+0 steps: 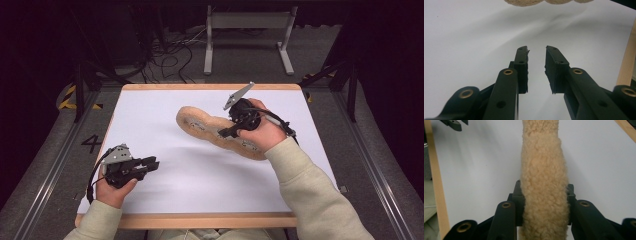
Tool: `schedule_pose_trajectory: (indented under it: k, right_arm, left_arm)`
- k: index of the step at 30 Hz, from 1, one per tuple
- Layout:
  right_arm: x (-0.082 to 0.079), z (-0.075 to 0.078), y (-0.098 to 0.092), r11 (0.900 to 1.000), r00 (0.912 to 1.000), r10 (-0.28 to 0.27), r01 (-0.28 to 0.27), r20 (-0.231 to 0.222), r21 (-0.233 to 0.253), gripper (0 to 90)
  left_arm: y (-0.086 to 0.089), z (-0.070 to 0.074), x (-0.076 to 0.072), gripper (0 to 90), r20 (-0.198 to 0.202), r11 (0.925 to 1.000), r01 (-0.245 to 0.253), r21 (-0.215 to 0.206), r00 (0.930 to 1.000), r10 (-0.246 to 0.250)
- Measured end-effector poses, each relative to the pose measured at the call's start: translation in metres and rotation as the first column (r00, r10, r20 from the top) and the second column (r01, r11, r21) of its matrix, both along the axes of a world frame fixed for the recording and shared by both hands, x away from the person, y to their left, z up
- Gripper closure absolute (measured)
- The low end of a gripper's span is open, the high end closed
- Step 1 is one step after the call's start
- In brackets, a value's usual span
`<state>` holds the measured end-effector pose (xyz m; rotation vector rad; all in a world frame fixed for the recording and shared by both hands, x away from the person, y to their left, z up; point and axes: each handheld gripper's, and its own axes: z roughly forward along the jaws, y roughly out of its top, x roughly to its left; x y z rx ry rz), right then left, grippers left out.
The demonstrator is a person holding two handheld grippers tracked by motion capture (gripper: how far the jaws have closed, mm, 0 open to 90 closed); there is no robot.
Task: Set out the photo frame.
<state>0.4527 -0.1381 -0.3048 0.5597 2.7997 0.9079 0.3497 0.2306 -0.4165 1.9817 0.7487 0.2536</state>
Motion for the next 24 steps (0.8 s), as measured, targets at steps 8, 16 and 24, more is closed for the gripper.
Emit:
schedule_pose_trajectory:
  k: [8, 16, 24]
  right_arm:
    - [0.016, -0.001, 0.006, 0.991, 0.9905, 0.134, -0.133, -0.033, 0.019, 66.9]
    - [0.033, -0.007, 0.009, 0.955, 0.9548, 0.295, -0.293, -0.040, 0.046, 66.9]
    - [0.044, -0.021, 0.013, 0.936, 0.9346, 0.352, -0.350, -0.050, 0.047, 66.9]
  left_arm:
    - [0.008, -0.002, -0.007, 72.1, -0.006, 0.9997, -0.026, -0.005, 0.9996, 0.026]
    - [0.018, -0.004, -0.014, 72.2, -0.016, 0.9982, -0.059, -0.012, 0.9982, 0.059]
    - [0.020, -0.004, -0.015, 72.2, -0.015, 0.9980, -0.062, -0.009, 0.9980, 0.062]
